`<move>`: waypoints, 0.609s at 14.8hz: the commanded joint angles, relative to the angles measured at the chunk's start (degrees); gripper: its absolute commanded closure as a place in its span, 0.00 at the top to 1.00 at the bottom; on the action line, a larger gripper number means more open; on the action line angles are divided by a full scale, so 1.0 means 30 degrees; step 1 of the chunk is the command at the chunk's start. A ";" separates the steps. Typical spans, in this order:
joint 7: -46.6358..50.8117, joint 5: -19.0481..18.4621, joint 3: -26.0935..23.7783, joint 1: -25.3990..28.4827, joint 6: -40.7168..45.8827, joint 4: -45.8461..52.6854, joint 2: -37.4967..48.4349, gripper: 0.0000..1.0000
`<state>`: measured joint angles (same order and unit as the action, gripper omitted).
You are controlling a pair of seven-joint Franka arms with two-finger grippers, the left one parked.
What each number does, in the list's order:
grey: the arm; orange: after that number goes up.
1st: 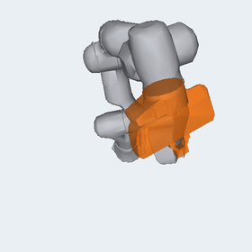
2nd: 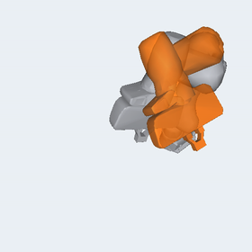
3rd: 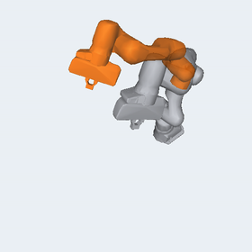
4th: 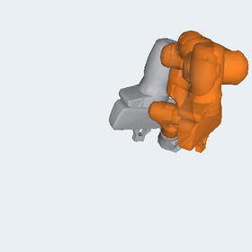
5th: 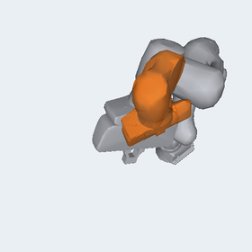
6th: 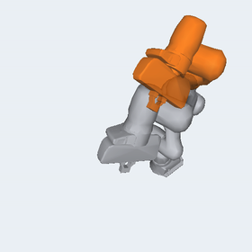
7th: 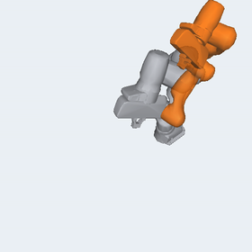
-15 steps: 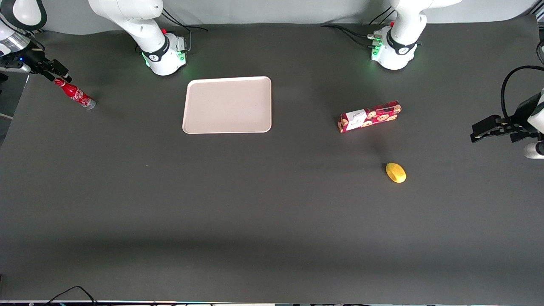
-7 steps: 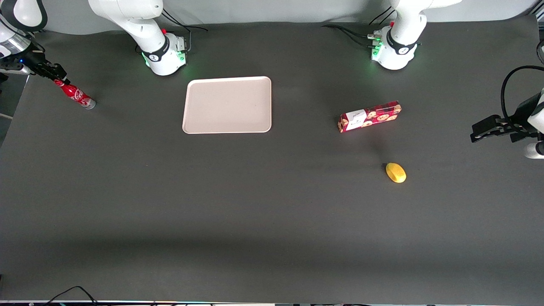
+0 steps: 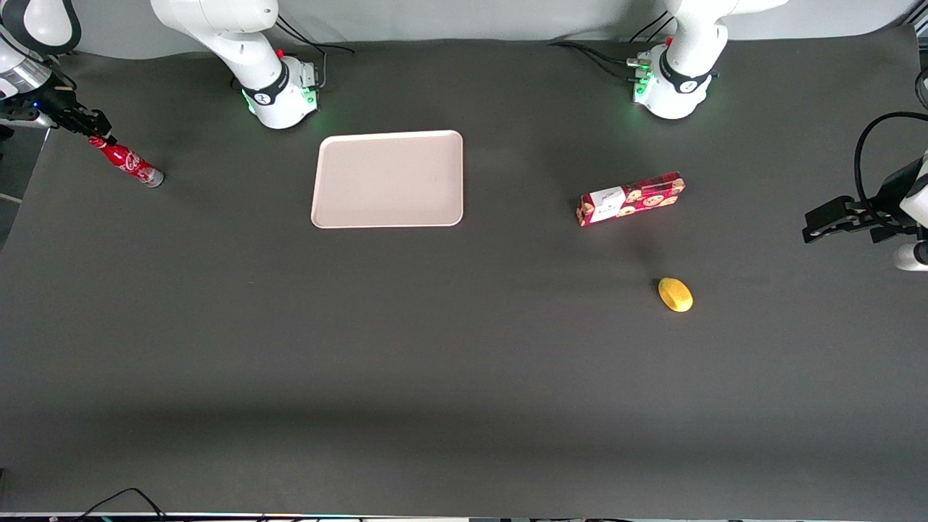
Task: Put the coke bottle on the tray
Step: 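Lower the right gripper and close it around the bottle's neck, then lift the bottle and carry it with the right gripper over the tray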
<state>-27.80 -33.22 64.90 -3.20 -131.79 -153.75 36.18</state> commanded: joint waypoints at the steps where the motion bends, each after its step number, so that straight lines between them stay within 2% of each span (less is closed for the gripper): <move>1: 0.1381 -0.0763 -0.1850 0.0481 0.0888 0.0358 0.0626 0.00; 6: 0.5098 -0.0354 -0.6185 0.0597 0.4081 0.1853 0.0655 0.00; 9: 0.5487 0.3679 -0.9054 0.0891 0.5167 0.3608 0.0190 0.00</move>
<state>-13.49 -30.34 44.46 -1.78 -120.58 -148.28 36.97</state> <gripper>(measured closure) 0.683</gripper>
